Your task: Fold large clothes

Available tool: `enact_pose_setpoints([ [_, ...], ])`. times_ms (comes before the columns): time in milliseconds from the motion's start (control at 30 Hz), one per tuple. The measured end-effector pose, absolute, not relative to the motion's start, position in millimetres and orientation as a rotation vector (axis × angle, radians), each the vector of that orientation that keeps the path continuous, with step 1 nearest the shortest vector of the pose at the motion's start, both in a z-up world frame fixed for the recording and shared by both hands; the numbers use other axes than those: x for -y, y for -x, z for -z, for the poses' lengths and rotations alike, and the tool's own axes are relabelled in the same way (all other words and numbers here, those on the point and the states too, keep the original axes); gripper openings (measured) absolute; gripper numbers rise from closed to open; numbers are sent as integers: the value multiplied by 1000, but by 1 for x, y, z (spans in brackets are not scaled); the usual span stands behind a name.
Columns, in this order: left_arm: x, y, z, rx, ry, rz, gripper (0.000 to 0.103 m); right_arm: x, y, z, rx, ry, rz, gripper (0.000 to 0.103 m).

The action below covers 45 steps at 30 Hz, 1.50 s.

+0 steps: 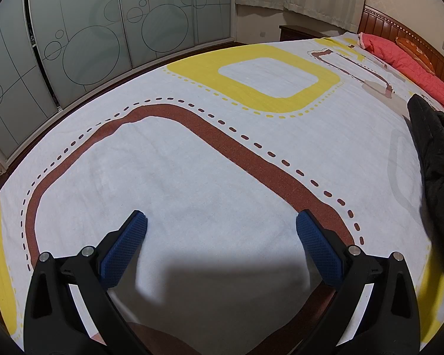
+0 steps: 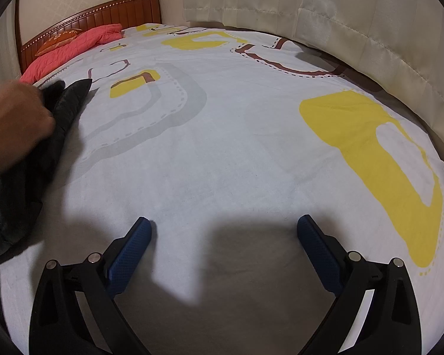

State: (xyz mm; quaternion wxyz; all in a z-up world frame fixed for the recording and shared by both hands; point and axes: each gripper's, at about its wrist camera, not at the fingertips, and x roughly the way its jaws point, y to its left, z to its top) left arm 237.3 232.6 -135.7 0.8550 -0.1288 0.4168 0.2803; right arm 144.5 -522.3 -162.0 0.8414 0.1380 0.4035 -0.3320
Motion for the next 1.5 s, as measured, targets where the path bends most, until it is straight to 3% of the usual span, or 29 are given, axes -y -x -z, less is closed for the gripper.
enact_pose_setpoints([
  [1500, -233, -239, 136, -877, 271, -591, 101, 524, -145, 165, -852, -292, 700, 98],
])
